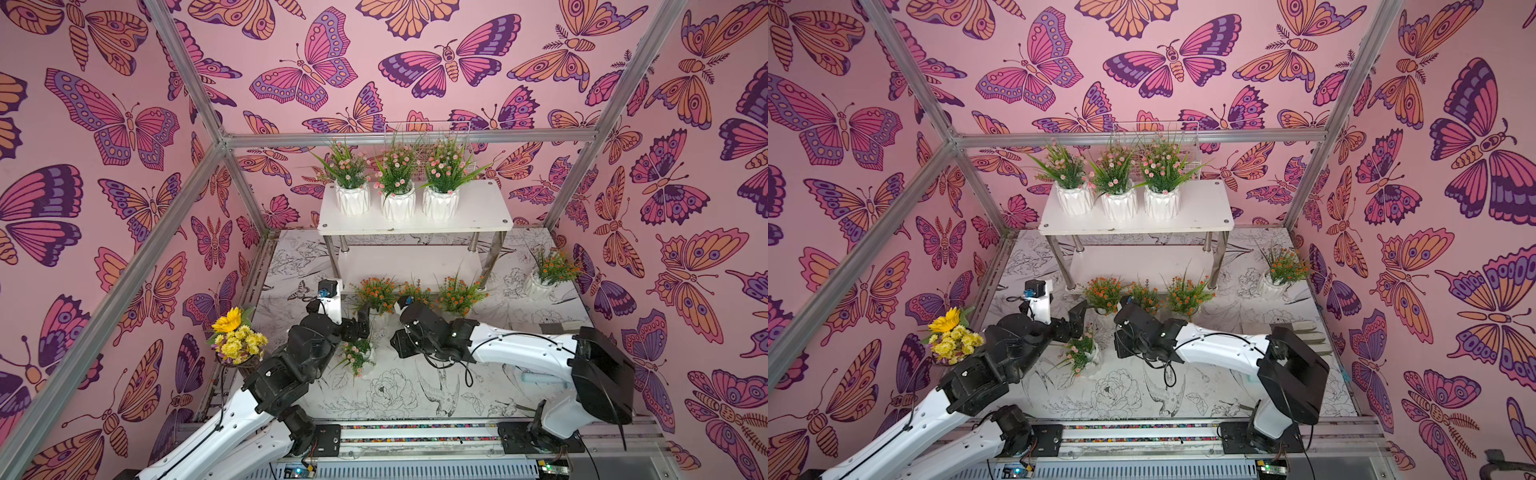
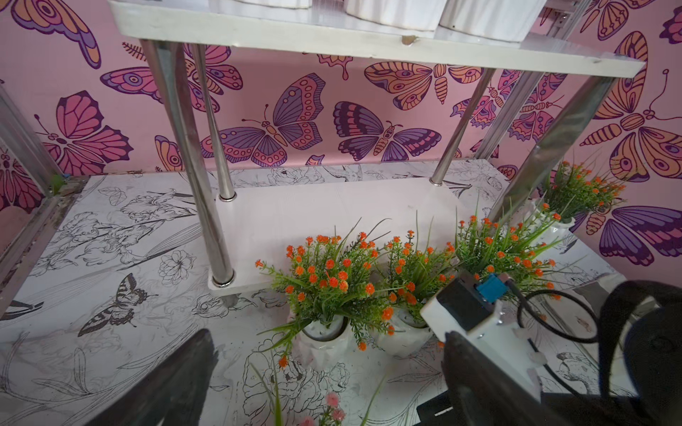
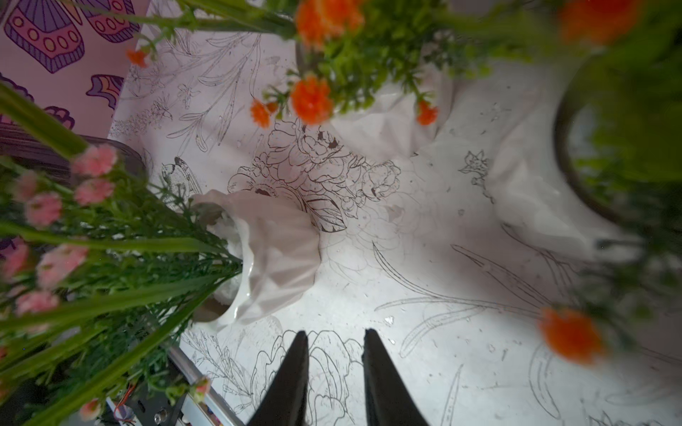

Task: Place the baby's breath potted plants on the rack by color
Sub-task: Pick up the baby's breath potted plant from the center of the board.

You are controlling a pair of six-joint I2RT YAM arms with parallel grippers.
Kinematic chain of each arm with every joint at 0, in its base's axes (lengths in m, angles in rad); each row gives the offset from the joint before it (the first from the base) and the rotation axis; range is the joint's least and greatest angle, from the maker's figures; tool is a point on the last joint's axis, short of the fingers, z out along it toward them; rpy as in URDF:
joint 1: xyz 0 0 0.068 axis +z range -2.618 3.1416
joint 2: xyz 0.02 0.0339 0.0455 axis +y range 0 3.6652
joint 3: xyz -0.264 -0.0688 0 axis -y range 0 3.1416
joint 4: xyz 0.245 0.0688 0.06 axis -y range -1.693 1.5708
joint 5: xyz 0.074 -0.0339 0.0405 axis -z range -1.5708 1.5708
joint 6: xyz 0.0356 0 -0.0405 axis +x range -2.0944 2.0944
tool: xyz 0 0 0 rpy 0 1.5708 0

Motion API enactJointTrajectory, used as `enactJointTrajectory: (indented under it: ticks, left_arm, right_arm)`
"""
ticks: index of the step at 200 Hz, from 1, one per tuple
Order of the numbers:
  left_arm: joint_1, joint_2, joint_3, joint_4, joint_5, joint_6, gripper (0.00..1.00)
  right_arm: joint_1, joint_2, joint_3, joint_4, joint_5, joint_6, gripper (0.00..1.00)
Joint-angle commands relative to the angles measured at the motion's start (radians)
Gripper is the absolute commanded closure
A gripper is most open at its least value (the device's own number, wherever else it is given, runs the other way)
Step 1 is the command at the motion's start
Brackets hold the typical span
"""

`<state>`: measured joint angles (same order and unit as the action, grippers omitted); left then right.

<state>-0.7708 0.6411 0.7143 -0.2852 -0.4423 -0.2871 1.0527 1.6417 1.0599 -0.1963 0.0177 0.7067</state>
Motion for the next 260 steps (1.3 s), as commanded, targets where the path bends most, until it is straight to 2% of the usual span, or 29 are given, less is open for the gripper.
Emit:
enactJointTrajectory:
  ticks: [1, 43, 122, 175, 260]
  left_arm:
    - [0.008, -0.029, -0.029, -0.034, -0.022, -0.022, 0.03]
    - [0.024, -0.03, -0.035, -0.063, -0.037, -0.023, 0.03]
    - [0.05, -0.044, -0.051, -0.064, -0.015, -0.024, 0.03]
    - [0.057, -0.059, -0.056, -0.064, -0.004, -0.027, 0.03]
    - [0.062, -0.096, -0.055, -0.062, 0.004, -0.03, 0.03]
  right_arm:
    - [0.015, 0.053, 0.063, 0.007, -0.004, -0.025, 0.72]
    - [0.036, 0.139, 0.142, 0.011, -0.03, -0.032, 0.72]
    - [0.064, 0.211, 0.214, -0.016, -0.035, -0.036, 0.73]
    - [0.077, 0.243, 0.25, -0.053, 0.005, -0.036, 0.77]
    - [0.122, 0.334, 0.362, -0.172, 0.133, -0.026, 0.84]
